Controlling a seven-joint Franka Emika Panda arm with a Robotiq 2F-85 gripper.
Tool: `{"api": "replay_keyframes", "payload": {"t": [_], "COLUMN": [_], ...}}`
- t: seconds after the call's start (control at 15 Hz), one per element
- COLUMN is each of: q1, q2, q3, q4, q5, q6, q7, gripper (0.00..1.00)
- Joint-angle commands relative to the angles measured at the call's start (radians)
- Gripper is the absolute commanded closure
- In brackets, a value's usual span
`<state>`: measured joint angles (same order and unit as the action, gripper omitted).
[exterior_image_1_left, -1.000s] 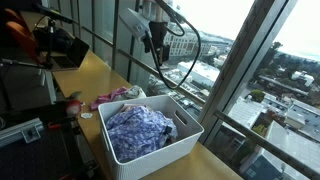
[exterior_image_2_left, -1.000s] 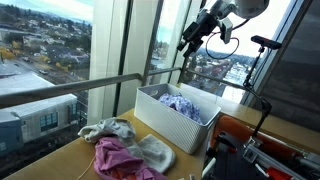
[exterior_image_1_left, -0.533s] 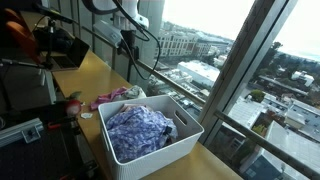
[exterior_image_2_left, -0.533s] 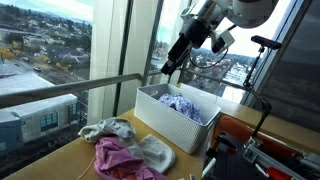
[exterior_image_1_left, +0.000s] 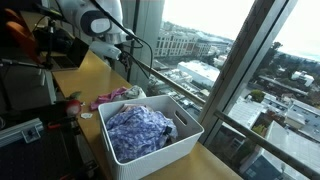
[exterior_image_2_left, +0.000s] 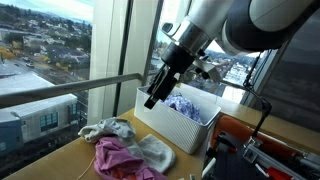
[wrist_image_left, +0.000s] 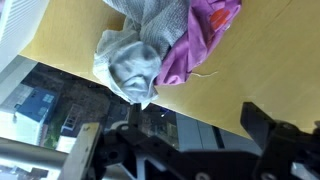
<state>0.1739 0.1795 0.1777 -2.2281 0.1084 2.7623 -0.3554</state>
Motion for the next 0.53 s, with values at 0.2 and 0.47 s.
{"api": "replay_keyframes", "payload": {"t": [0.2, 0.47], "q1": [-0.012, -0.015], "q2": [0.275, 0.431], "q3": [-0.006, -0.022], "q4": [0.177, 0.324], "q5": [-0.219, -0.29], "q6": [0.117, 0.108], "q7": [-0.017, -0.016], "gripper": [0.0, 0.0]}}
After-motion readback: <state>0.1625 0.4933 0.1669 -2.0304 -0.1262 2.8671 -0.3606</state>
